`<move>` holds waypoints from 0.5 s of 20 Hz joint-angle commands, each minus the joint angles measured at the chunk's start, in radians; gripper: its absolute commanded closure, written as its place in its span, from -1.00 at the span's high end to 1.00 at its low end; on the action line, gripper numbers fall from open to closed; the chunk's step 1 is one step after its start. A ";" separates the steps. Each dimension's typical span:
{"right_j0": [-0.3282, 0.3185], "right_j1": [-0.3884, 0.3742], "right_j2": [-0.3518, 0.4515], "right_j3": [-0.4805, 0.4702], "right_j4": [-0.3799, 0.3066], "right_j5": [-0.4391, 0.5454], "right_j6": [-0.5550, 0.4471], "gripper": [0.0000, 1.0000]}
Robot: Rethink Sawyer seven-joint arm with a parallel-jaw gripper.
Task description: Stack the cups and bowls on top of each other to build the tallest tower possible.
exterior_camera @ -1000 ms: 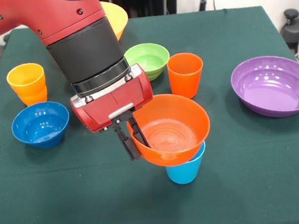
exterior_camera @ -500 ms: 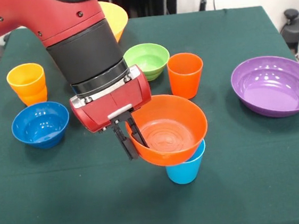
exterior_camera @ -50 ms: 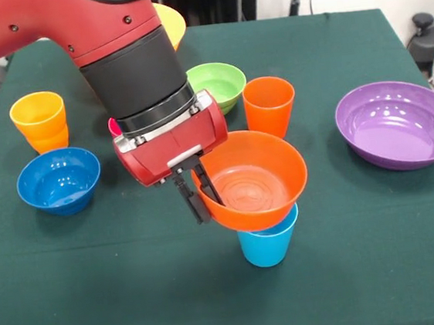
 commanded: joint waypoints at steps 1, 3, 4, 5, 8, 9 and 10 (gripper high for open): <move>-0.007 -0.012 -0.057 0.092 -0.049 -0.048 -0.118 -1.00; -0.009 -0.014 -0.056 0.111 -0.050 -0.065 -0.098 -1.00; -0.008 -0.017 -0.058 0.119 -0.053 -0.074 -0.087 -1.00; -0.005 -0.027 -0.064 0.135 -0.060 -0.093 -0.065 -1.00; -0.007 -0.031 -0.066 0.155 -0.061 -0.111 -0.051 -1.00; -0.008 -0.028 -0.063 0.161 -0.057 -0.111 -0.052 -1.00; -0.009 -0.025 -0.062 0.161 -0.054 -0.112 -0.055 -1.00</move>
